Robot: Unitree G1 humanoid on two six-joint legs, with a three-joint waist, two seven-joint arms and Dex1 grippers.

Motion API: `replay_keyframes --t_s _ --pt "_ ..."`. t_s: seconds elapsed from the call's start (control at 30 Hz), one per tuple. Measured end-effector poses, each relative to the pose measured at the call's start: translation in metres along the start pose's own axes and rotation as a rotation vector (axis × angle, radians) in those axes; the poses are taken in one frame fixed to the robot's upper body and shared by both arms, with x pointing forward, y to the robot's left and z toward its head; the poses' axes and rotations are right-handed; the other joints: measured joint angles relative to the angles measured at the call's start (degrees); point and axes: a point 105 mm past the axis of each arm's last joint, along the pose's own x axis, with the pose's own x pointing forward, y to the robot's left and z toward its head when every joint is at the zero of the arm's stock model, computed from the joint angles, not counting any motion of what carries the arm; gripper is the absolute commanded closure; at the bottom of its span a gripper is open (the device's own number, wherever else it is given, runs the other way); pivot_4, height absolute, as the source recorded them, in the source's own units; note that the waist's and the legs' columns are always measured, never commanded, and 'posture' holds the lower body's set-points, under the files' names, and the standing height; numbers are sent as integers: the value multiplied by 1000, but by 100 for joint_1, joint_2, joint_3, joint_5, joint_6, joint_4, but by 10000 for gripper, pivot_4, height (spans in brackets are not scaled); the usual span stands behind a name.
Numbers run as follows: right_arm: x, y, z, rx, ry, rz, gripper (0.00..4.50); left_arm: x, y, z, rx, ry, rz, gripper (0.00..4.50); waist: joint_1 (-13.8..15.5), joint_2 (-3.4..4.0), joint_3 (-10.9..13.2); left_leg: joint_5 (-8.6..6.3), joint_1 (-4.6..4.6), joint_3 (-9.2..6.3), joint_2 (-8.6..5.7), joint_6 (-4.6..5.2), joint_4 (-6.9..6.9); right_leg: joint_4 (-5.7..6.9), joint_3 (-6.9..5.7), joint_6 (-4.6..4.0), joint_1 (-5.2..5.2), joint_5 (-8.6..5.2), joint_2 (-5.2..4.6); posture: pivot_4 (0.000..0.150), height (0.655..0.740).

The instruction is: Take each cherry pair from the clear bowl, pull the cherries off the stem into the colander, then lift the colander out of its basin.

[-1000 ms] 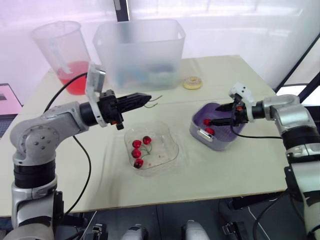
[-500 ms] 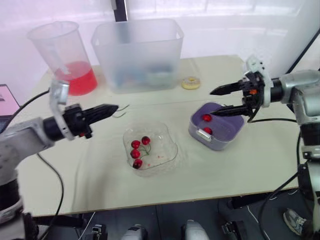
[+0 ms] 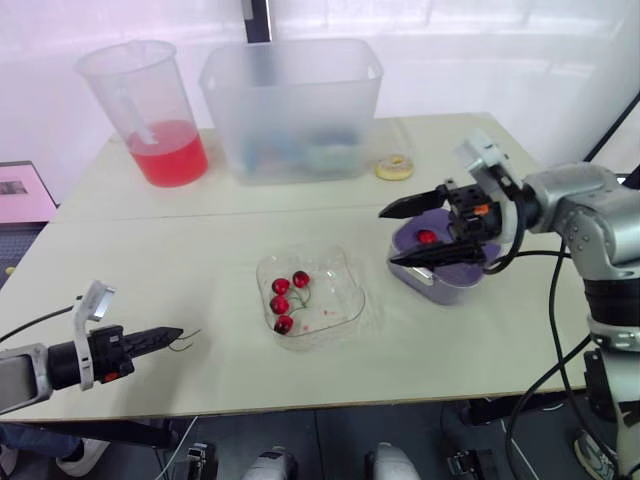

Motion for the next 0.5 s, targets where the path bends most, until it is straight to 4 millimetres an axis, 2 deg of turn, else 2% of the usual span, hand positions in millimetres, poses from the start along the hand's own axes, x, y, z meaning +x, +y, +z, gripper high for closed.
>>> replay_keyframes --t_s 0.1,0.13,0.17,0.3,0.5 --pt "1 1 1 4 -6 1 0 -4 21 -1 21 -13 100 31798 -31 0 0 0 0 2 0 0 -3 -1 0 0 -1 0 -1 1500 7400" --pt "1 1 1 4 -6 -3 0 -6 27 -3 24 -12 125 25434 -36 0 0 0 0 2 0 0 -4 -1 0 0 -1 0 -1 1500 7400" --pt "1 0 1 5 -6 -5 0 -8 31 -4 23 -13 137 21387 -37 0 0 0 0 2 0 0 -5 -1 -1 0 -3 0 -1 1500 7400" --pt "3 0 -1 10 -4 -1 0 -14 39 0 27 -41 160 615 -40 0 0 0 0 1 1 0 -5 0 -1 0 -3 0 -1 1500 7400" --pt "7 -3 -5 28 -14 17 0 -37 42 31 88 -163 218 249 -38 0 0 0 0 1 1 0 -5 0 -2 0 -2 0 -2 1500 7400"
